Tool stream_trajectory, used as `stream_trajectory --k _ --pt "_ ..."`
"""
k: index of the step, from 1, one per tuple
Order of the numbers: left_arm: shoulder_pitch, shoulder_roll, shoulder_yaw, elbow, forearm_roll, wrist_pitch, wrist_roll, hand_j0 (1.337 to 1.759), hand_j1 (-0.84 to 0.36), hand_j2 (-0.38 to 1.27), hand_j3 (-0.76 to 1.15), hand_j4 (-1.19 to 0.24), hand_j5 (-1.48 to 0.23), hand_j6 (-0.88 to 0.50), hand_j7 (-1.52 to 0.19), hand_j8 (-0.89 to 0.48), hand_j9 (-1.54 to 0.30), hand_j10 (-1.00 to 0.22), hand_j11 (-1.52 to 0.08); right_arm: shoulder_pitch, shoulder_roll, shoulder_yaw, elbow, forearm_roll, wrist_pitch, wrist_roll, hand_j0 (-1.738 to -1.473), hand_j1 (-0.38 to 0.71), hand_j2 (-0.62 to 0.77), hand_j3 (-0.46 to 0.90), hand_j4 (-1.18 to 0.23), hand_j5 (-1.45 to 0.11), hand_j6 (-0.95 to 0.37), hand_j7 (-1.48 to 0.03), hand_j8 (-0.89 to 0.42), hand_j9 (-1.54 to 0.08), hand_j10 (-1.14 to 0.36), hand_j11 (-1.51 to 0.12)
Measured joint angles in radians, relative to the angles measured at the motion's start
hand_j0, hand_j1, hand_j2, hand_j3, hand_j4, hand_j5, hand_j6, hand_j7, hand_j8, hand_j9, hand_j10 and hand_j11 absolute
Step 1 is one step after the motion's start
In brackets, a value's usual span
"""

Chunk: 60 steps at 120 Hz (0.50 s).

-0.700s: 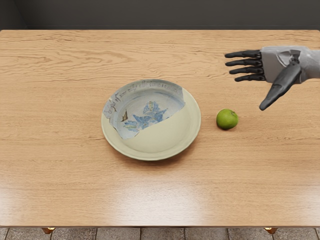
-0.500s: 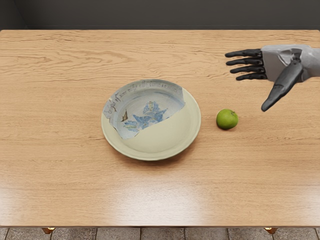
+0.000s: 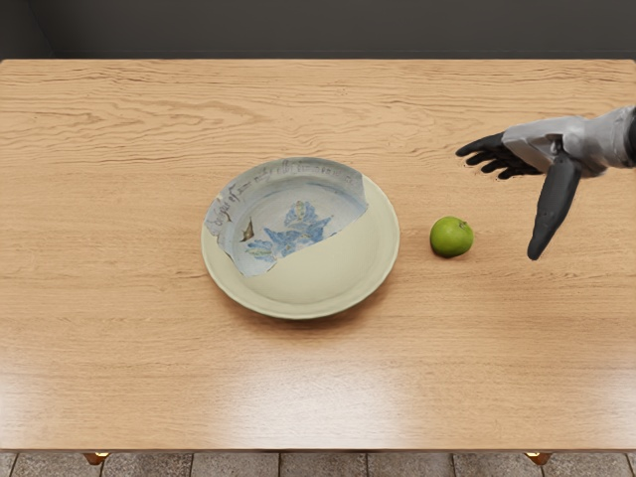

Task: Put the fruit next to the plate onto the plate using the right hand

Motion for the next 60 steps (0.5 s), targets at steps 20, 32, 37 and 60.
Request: stream_trajectory --k 20,32,37,60 --pt "0.0 0.0 0.0 0.0 0.0 0.0 0.0 1.658 0.08 0.05 0.0 -0.23 -0.3 -0.23 -0.3 -0.23 -0.3 -0.23 -0.3 0.0 0.079 -0.086 0.03 -0.034 -0.272 -0.022 -1.658 -0.3 -0.01 0.0 -0.04 -0.05 -0.05 -0.05 -0.05 -0.05 -0.04 -0.05" --pt "0.0 0.0 0.0 0.0 0.0 0.0 0.0 1.658 0.08 0.05 0.0 -0.23 -0.3 -0.23 -0.3 -0.23 -0.3 -0.23 -0.3 -0.002 0.142 -0.145 0.042 -0.043 -0.417 -0.025 -1.658 -0.3 -0.01 0.0 -0.04 -0.05 -0.05 -0.05 -0.05 -0.05 -0.04 -0.05" --pt "0.0 0.0 0.0 0.0 0.0 0.0 0.0 1.658 0.08 0.05 0.0 -0.23 -0.3 -0.23 -0.3 -0.23 -0.3 -0.23 -0.3 -0.004 0.158 -0.166 0.047 -0.054 -0.466 -0.026 -1.658 -0.3 -0.01 0.0 -0.04 -0.05 -0.05 -0.05 -0.04 -0.05 -0.04 -0.05" --pt "0.0 0.0 0.0 0.0 0.0 0.0 0.0 1.658 0.08 0.05 0.0 -0.23 -0.3 -0.23 -0.3 -0.23 -0.3 -0.23 -0.3 -0.045 0.243 -0.24 0.063 -0.101 -0.673 -0.027 -1.658 -0.3 -0.01 0.0 -0.04 -0.05 -0.04 -0.05 -0.04 -0.05 -0.04 -0.05"
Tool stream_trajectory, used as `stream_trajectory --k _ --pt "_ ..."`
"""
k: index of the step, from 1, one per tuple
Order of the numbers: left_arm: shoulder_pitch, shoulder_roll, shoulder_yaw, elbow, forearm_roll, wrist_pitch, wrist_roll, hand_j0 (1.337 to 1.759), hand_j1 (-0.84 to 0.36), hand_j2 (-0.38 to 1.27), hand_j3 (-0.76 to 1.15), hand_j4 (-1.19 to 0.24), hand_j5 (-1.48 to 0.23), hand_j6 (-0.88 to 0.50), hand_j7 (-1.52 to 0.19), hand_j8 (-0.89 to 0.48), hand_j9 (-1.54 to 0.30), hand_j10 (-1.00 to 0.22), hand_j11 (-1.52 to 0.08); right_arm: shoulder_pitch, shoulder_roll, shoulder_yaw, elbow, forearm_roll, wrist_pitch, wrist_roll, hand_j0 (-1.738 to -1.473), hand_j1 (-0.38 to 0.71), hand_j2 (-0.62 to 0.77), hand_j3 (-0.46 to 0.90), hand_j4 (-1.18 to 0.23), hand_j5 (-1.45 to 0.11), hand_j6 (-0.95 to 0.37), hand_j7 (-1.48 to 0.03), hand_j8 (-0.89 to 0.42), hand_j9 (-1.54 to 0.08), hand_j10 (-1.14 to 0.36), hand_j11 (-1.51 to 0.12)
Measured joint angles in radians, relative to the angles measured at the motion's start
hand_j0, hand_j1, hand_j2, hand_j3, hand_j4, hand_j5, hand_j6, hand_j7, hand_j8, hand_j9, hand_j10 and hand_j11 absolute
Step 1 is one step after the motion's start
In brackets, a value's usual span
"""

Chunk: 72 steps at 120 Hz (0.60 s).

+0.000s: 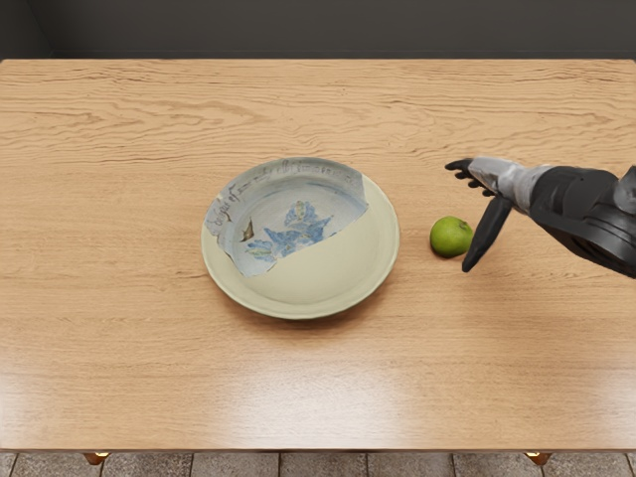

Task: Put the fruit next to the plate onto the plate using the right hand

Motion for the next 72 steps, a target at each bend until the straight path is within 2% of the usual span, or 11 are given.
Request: stream_trajectory --k 30,53,72 --pt "0.0 0.0 0.0 0.0 0.0 0.0 0.0 1.658 0.08 0.05 0.0 -0.23 -0.3 -0.23 -0.3 -0.23 -0.3 -0.23 -0.3 -0.019 0.118 -0.095 0.001 -0.035 -0.237 0.0 -1.658 -0.3 -0.01 0.0 -0.04 -0.05 -0.05 -0.05 -0.04 -0.05 -0.04 -0.05" --pt "0.0 0.0 0.0 0.0 0.0 0.0 0.0 1.658 0.08 0.05 0.0 -0.23 -0.3 -0.23 -0.3 -0.23 -0.3 -0.23 -0.3 -0.02 0.174 -0.147 0.0 -0.04 -0.277 0.0 -1.658 -0.25 -0.02 0.0 -0.08 -0.11 -0.09 -0.11 -0.08 -0.11 -0.08 -0.11" --pt "0.0 0.0 0.0 0.0 0.0 0.0 0.0 1.658 0.08 0.05 0.0 -0.23 -0.3 -0.23 -0.3 -0.23 -0.3 -0.23 -0.3 -0.02 0.184 -0.166 -0.004 -0.061 -0.282 0.0 -1.658 -0.18 -0.03 0.0 -0.15 -0.19 -0.15 -0.19 -0.08 -0.19 -0.03 -0.19"
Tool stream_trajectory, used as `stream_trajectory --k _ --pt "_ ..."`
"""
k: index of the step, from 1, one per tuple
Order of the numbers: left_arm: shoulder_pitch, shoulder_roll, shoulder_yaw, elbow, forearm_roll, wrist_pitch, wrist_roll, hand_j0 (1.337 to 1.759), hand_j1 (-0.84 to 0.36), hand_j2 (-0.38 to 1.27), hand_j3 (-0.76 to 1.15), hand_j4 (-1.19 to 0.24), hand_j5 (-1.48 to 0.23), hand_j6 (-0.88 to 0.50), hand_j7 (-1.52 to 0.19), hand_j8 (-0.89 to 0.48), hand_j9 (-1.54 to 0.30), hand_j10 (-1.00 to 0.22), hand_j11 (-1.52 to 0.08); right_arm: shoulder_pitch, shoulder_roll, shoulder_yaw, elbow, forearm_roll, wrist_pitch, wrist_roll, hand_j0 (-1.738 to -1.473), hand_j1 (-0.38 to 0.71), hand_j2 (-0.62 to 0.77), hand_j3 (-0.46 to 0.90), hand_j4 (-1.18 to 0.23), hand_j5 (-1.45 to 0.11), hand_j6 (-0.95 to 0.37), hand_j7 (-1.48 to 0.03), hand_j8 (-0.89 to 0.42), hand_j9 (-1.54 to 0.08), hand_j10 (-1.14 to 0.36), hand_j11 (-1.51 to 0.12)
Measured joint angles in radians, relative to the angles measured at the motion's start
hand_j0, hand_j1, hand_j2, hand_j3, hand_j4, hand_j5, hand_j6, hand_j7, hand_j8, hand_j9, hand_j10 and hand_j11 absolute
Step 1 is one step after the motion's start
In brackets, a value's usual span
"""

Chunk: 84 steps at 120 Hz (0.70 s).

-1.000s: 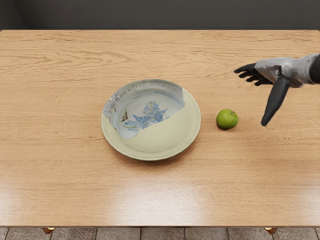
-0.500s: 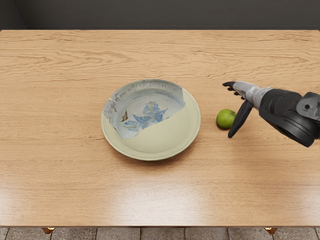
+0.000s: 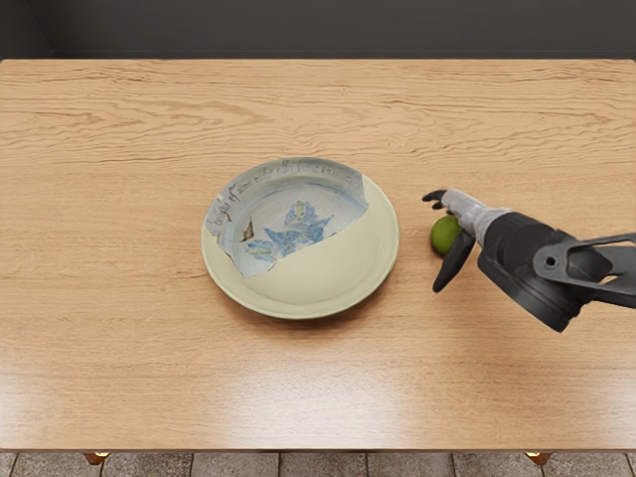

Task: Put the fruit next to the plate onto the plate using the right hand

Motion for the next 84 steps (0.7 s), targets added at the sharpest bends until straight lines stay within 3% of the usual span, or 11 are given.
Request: stream_trajectory --k 40,84 --pt "0.0 0.0 0.0 0.0 0.0 0.0 0.0 1.658 0.08 0.05 0.0 -0.23 -0.3 -0.23 -0.3 -0.23 -0.3 -0.23 -0.3 0.0 -0.003 -0.006 -0.041 -0.012 -0.002 0.0 -1.658 -0.07 -0.04 0.0 -0.25 -0.3 -0.24 -0.31 -0.22 -0.31 -0.2 -0.31" --pt "0.0 0.0 0.0 0.0 0.0 0.0 0.0 1.658 0.08 0.05 0.0 -0.23 -0.3 -0.23 -0.3 -0.23 -0.3 -0.23 -0.3 -0.045 0.016 -0.003 -0.124 -0.025 -0.003 0.0 -1.658 -0.02 -0.05 0.0 -0.28 -0.36 -0.28 -0.36 -0.27 -0.36 -0.27 -0.36"
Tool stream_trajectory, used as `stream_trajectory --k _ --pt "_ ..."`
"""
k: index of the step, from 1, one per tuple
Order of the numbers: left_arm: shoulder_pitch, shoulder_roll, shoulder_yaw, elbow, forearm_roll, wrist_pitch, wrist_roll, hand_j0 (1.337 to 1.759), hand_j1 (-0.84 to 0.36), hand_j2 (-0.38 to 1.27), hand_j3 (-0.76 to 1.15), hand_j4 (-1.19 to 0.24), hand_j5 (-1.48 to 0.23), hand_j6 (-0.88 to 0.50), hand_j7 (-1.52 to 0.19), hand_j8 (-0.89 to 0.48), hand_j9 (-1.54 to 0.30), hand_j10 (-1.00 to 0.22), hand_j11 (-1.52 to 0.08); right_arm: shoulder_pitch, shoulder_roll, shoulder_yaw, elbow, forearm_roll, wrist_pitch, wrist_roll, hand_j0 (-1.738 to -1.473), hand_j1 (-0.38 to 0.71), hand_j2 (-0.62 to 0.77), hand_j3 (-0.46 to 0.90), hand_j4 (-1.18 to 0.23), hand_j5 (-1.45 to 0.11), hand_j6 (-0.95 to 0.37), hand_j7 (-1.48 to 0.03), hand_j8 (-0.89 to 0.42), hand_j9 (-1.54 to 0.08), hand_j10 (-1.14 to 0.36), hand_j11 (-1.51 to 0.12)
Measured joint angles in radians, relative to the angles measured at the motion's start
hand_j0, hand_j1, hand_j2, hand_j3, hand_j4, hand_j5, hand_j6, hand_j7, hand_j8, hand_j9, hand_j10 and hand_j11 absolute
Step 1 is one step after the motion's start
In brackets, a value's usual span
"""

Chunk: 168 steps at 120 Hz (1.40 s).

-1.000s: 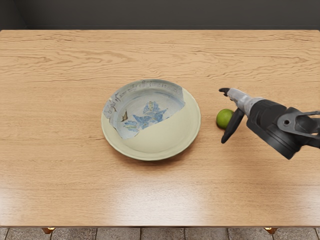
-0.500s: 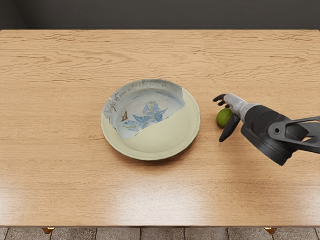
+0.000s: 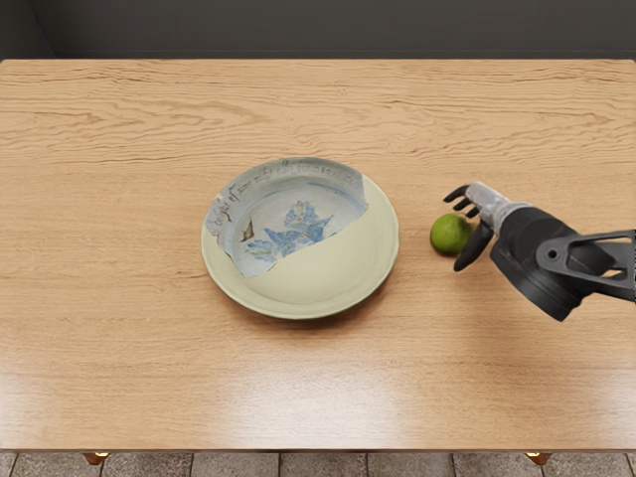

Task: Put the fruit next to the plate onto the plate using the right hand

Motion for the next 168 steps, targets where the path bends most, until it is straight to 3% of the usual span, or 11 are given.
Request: stream_trajectory --k 94,128,168 --pt "0.0 0.0 0.0 0.0 0.0 0.0 0.0 1.658 0.08 0.05 0.0 -0.23 -0.3 -0.23 -0.3 -0.23 -0.3 -0.23 -0.3 -0.038 0.114 0.006 -0.125 0.001 0.0 0.0 -1.658 0.07 -0.07 0.0 -0.35 -0.46 -0.35 -0.45 -0.35 -0.46 -0.35 -0.45" --pt "0.0 0.0 0.0 0.0 0.0 0.0 0.0 1.658 0.07 0.05 0.0 -0.23 -0.3 -0.23 -0.3 -0.23 -0.3 -0.23 -0.3 -0.041 0.124 0.006 -0.139 0.006 0.0 0.0 -1.657 0.18 -0.09 0.0 -0.45 -0.59 -0.45 -0.59 -0.45 -0.59 -0.45 -0.59" --pt "0.0 0.0 0.0 0.0 0.0 0.0 0.0 1.658 0.08 0.05 0.0 -0.23 -0.3 -0.23 -0.3 -0.23 -0.3 -0.23 -0.3 -0.043 0.126 0.007 -0.141 0.013 0.0 0.001 -1.653 0.22 0.02 0.0 -0.59 -0.78 -0.43 -0.77 -0.38 -0.79 -0.59 -0.79"
